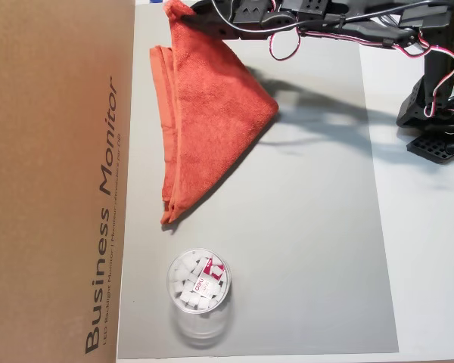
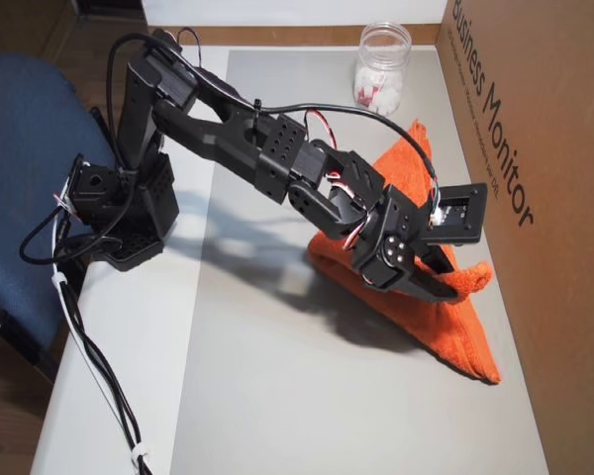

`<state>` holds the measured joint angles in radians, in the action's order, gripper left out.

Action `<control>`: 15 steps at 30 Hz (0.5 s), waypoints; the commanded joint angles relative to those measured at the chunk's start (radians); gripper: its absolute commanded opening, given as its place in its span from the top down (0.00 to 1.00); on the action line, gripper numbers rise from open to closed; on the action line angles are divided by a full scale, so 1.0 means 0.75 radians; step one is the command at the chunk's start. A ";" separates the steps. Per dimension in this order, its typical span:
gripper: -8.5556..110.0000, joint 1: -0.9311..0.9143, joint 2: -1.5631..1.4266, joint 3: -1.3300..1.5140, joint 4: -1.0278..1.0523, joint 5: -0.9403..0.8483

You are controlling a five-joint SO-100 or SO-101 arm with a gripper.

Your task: Fold the blanket.

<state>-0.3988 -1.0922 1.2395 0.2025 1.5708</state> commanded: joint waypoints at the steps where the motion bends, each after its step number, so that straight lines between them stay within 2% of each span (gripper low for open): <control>1: 0.93 -0.012 -0.008 -0.121 -0.070 0.031; 9: 0.93 -0.006 0.084 -0.366 -0.067 0.194; 15: 0.93 -0.002 0.100 -0.411 -0.067 0.247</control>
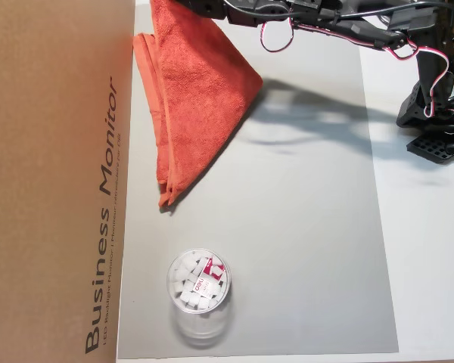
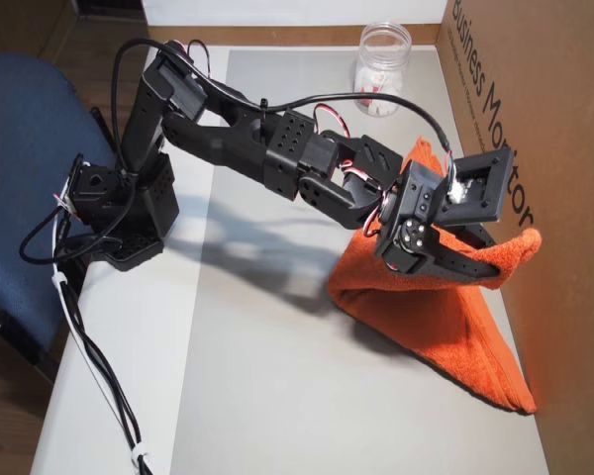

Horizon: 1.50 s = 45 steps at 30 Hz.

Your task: Fold the blanket.

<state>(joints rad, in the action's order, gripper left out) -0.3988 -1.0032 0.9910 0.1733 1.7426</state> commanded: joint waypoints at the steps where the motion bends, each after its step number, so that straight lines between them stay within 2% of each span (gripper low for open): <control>1: 0.93 -0.002 -0.016 -0.070 -0.029 0.016; 16: 0.93 -0.031 0.221 -0.094 -0.037 0.004; 29: 0.93 0.022 0.315 -0.192 -0.239 0.022; 37: 0.93 0.076 0.303 -0.198 -0.376 0.280; 45: 0.93 0.080 0.315 -0.178 -0.385 0.280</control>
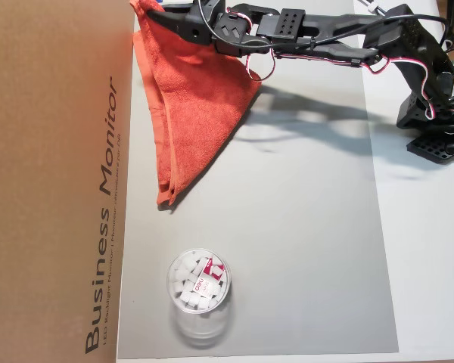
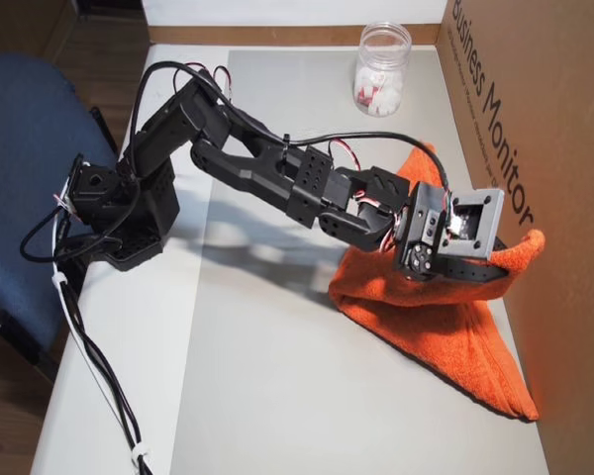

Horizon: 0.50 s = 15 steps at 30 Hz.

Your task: Fold the blanket.

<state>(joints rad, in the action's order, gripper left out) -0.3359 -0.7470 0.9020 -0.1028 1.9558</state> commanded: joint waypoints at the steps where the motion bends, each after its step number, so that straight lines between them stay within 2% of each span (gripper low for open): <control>1: 0.93 -0.010 -0.018 -0.057 -0.016 -0.016; 8: 0.93 -0.035 -0.004 -0.018 0.094 -0.352; 15: 0.93 -0.014 0.057 -0.070 0.074 -0.665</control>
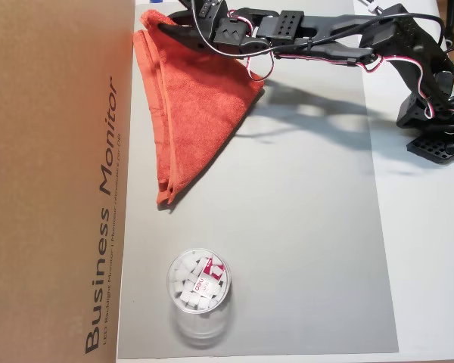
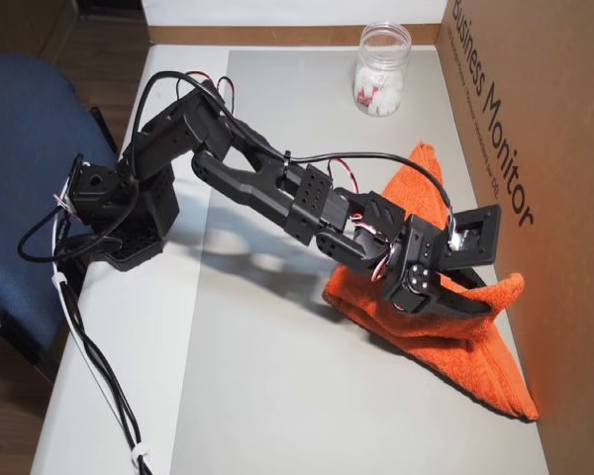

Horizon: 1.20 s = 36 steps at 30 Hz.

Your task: Fold the blanket.

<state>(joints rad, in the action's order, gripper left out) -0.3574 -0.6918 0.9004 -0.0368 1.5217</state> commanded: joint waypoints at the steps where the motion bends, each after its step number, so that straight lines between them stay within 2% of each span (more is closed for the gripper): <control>1: 0.93 0.016 -0.012 -0.078 -0.014 -0.135; 9: 0.92 0.041 -0.018 -0.092 -0.014 -0.317; 15: 0.76 0.098 -0.031 -0.092 -0.014 -0.292; 25: 0.78 0.119 -0.166 -0.051 0.006 -0.317; 36: 0.78 0.082 -0.360 0.245 -0.008 -0.393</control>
<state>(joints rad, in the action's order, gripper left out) -0.2777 -0.8590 1.0784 -0.0337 1.2333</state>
